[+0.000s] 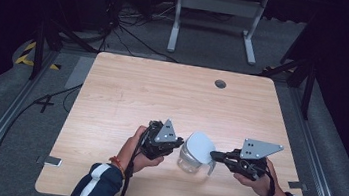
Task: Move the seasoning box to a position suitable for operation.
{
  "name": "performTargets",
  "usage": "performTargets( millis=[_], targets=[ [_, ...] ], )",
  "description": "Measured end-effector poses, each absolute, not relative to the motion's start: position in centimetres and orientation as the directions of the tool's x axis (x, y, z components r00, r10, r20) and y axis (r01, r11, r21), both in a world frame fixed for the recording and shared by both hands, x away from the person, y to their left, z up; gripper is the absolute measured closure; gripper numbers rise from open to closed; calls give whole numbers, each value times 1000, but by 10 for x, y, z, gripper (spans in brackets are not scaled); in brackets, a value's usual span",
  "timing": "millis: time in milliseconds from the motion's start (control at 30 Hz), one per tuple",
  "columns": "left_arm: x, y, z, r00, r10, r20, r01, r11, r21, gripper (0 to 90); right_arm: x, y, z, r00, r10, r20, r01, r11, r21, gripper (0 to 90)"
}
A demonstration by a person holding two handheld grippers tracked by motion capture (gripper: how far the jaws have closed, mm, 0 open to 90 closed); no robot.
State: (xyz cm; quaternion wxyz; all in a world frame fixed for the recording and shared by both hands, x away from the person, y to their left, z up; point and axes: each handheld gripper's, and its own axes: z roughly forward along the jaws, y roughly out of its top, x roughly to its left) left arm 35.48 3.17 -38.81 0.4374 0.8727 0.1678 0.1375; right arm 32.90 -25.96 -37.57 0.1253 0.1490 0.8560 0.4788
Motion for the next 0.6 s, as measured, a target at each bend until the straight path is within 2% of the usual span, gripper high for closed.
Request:
performTargets(
  millis=[67, 400, 600],
  targets=[
    [354, 28, -387, 903, 416, 103, 167, -562, 810, 889, 329, -259, -376, -925, 373, -70, 136, 497, 857, 900],
    [355, 21, -379, 914, 397, 86, 157, -540, 827, 884, 330, -259, -377, -928, 368, -57, 143, 494, 858, 900],
    [352, 13, -372, 919, 378, 109, 131, -556, 821, 884, 329, -260, -379, -925, 376, -54, 153, 499, 853, 900]
  ],
)
